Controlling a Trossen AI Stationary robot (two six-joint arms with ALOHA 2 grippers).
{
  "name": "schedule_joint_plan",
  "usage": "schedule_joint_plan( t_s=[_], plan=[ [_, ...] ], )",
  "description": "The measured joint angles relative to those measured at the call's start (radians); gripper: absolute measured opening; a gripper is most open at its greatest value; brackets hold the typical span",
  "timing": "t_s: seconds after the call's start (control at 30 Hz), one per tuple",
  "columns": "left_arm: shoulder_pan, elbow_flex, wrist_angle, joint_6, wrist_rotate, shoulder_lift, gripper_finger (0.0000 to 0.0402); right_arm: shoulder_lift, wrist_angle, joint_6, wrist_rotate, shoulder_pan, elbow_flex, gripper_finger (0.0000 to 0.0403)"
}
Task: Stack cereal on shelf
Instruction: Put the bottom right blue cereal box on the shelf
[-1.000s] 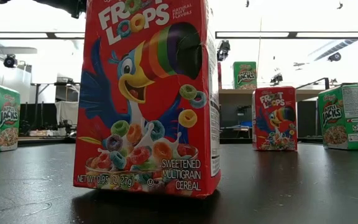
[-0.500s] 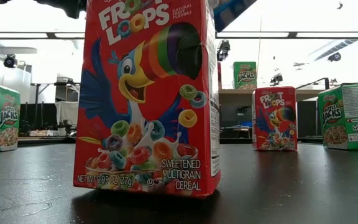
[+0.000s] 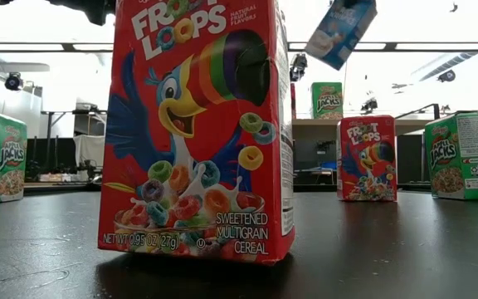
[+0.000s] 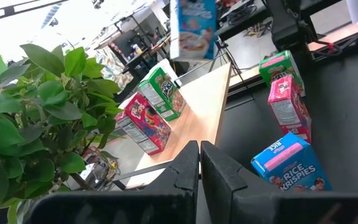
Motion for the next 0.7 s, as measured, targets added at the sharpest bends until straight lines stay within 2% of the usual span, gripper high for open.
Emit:
schedule_joint_plan(
  t_s=[0.13,0.37,0.7],
  plan=[
    [0.000,0.000,0.000,0.000,0.000,0.000,0.0000,0.010,-0.010,-0.094,-0.002,-0.108,-0.014,0.0102],
    [0.000,0.001,0.000,-0.001,0.000,0.000,0.0000,0.063,-0.010,-0.329,-0.063,-0.265,-0.080,0.0102],
    [0.000,0.001,-0.001,-0.002,0.000,0.000,0.0000,0.127,-0.011,-0.501,-0.063,-0.349,-0.102,0.0106]
  ],
)
